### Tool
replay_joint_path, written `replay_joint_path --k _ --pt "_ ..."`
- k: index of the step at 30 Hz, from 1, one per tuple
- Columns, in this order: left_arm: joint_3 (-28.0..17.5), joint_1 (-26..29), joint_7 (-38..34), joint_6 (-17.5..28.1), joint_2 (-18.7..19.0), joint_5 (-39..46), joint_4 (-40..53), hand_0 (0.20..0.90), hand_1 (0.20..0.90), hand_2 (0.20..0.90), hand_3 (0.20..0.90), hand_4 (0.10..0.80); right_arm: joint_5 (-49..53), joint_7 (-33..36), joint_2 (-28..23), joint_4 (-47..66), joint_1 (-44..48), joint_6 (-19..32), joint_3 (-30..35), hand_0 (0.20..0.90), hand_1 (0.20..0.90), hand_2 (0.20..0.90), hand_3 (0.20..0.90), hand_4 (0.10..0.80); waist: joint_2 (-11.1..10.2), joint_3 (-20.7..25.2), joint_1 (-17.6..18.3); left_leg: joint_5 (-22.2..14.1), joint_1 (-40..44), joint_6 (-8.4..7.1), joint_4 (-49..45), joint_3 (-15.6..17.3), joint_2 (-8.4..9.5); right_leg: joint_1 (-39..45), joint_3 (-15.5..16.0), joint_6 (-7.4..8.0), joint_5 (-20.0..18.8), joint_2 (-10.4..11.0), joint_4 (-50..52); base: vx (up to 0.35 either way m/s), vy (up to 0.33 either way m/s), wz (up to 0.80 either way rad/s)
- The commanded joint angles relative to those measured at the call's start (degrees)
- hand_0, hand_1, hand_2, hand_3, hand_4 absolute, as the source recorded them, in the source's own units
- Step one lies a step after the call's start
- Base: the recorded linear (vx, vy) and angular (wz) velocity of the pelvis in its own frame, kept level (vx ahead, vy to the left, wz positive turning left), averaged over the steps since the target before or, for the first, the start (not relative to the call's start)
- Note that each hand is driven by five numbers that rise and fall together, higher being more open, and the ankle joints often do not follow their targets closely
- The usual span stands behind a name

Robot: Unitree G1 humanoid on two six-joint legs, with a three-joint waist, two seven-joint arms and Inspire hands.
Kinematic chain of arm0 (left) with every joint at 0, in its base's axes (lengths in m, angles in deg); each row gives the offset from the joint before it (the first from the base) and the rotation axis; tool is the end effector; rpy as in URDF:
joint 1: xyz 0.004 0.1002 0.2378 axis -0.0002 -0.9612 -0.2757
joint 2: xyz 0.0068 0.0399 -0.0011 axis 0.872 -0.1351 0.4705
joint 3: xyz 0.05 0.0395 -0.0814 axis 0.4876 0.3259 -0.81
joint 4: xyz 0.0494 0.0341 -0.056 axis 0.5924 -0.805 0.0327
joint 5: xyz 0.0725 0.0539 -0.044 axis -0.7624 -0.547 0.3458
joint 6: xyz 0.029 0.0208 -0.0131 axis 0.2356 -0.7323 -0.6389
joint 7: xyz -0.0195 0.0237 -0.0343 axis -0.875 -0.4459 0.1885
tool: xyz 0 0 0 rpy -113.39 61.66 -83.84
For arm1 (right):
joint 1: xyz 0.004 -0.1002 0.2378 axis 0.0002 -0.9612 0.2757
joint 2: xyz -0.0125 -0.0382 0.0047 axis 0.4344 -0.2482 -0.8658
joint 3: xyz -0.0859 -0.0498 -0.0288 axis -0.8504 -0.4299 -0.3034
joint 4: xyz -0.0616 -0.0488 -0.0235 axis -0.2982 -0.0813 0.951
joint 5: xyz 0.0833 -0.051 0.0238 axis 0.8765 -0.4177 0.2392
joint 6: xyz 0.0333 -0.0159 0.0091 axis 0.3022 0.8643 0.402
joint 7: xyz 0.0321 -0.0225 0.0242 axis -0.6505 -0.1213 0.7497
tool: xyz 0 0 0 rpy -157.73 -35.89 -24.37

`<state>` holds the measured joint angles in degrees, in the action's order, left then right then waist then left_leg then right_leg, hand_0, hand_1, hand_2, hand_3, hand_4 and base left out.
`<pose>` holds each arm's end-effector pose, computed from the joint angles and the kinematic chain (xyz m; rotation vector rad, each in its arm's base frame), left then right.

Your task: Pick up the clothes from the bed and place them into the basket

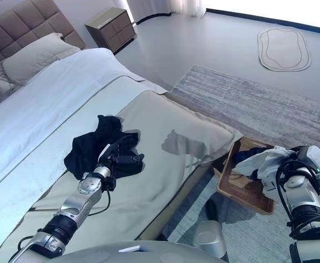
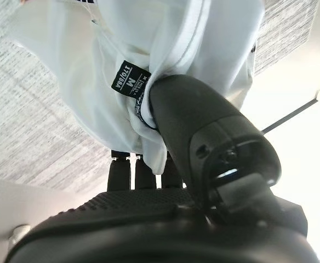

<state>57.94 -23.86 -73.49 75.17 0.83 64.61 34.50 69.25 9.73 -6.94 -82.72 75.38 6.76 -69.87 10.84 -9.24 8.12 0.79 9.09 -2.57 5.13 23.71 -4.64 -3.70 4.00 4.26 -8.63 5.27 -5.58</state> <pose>0.2037 0.1884 -0.0096 0.1387 0.4005 -0.0643 0.1951 -0.3543 0.0307 -0.9335 0.6244 -0.6400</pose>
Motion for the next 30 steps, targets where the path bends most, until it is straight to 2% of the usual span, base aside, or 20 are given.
replay_joint_path --k 1,11,20,30 --pt "-2.11 2.28 -0.26 3.65 2.60 -1.96 1.62 0.900 0.900 0.900 0.900 0.800 -1.21 3.37 -2.70 0.19 4.86 4.60 -0.75 0.900 0.900 0.900 0.900 0.800 -3.31 -0.13 -0.44 -3.15 -1.98 -0.47 -1.26 -5.97 1.45 4.28 2.97 1.52 5.44 -0.59 0.62 0.000 0.000 0.00" --pt "-2.33 1.66 0.08 4.24 2.40 -1.63 0.93 0.900 0.900 0.900 0.900 0.800 -1.29 2.14 -1.60 -0.04 4.21 4.64 -1.35 0.900 0.900 0.900 0.900 0.800 -4.21 0.45 -1.33 -2.80 -1.68 -0.85 -1.16 -5.21 0.56 4.99 4.78 1.46 5.71 -0.28 0.58 0.013 0.001 0.03" --pt "-2.88 0.53 -1.57 4.09 2.05 -1.44 1.03 0.900 0.900 0.900 0.900 0.800 -0.24 1.49 -0.53 1.95 3.73 4.52 -1.98 0.900 0.900 0.900 0.900 0.800 -5.80 1.10 -2.45 -2.85 -1.16 -0.70 -1.28 -6.60 0.53 6.23 5.12 1.20 5.86 -0.41 0.58 0.006 0.000 0.01" --pt "-5.50 -0.72 -3.84 4.61 0.70 -0.50 -0.03 0.900 0.900 0.900 0.900 0.800 8.18 -6.01 2.21 13.56 6.59 11.56 -3.30 0.900 0.900 0.900 0.900 0.800 -7.61 0.36 -5.06 -2.33 -1.43 -0.83 -1.69 -9.56 0.43 7.99 7.28 0.37 6.75 0.37 1.40 0.001 0.017 0.09"
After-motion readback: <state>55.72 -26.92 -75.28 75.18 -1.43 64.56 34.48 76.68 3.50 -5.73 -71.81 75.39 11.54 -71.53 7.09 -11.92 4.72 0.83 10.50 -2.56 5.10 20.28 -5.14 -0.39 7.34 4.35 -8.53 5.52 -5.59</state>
